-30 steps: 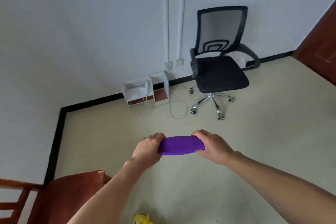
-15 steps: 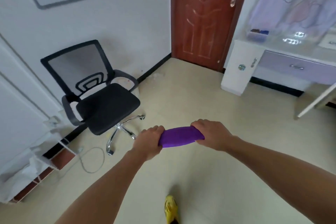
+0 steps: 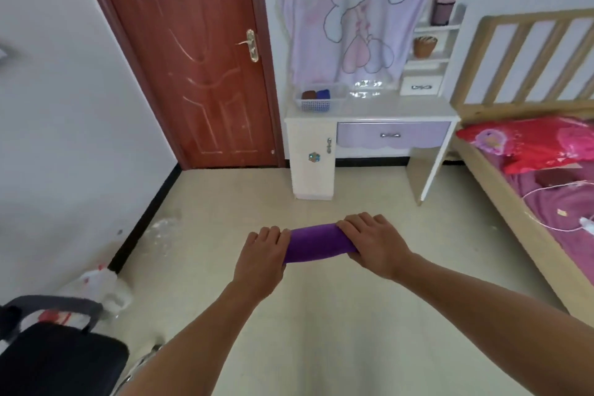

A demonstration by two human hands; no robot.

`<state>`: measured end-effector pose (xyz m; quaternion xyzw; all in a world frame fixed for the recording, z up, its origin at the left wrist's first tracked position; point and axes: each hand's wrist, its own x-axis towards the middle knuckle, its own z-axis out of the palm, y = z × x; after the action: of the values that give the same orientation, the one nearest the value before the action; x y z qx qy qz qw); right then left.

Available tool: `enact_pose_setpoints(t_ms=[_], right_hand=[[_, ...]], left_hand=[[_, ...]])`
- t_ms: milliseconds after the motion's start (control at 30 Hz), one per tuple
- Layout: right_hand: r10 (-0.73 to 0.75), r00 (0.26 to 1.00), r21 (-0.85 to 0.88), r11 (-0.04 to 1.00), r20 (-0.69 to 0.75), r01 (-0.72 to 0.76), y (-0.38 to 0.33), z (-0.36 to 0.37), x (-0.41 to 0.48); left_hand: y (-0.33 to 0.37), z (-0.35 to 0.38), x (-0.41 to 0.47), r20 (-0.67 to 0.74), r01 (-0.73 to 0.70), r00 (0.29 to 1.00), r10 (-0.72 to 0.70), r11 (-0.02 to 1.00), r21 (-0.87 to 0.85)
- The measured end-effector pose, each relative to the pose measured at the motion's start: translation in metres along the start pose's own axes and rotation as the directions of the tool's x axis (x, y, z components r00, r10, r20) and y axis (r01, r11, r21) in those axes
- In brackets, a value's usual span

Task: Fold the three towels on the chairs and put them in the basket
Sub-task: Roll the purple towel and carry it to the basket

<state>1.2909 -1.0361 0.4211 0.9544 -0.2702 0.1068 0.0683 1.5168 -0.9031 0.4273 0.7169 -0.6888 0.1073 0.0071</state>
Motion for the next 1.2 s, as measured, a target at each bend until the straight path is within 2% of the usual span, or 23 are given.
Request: enact_pose_setpoints(t_ms=[167,333,500,767,900,1000,1200], right_hand=[[0.121,0.992,-0.023,0.992,-0.031,-0.122,0.096,0.020,0.042],[0.163,0.986,-0.032,0.986,-0.040,-0.164,0.205,0.062,0.109],[0.138,0.989,-0.001,0.990,-0.049,-0.138,0.300,0.084,0.199],[0.036,0.997,-0.011,0.999,-0.068,-0.036,0.398,0.104,0.341],[0.020,0.999,0.030,0.999,-0.034,-0.019,0.446,0.137,0.404],[0.033,0.999,0.047,0.998,0.000,-0.033,0.485,0.157,0.452],[0.159,0.983,0.131,0.977,0.088,-0.169,0.566,0.168,0.556]], left_hand=[[0.009,0.018,0.130,-0.028,-0.126,0.992,0.126,0.992,-0.002],[0.011,0.051,0.264,-0.022,-0.157,0.987,0.158,0.987,0.023],[-0.001,0.065,0.375,0.002,-0.115,0.993,0.116,0.993,-0.020],[-0.051,0.087,0.516,-0.024,0.007,1.000,-0.008,0.999,-0.040],[-0.076,0.121,0.593,0.007,-0.009,1.000,0.010,0.998,-0.054],[-0.096,0.149,0.653,0.000,-0.010,1.000,0.010,0.995,-0.101],[-0.125,0.179,0.778,0.101,0.053,0.995,-0.020,0.939,-0.339]])
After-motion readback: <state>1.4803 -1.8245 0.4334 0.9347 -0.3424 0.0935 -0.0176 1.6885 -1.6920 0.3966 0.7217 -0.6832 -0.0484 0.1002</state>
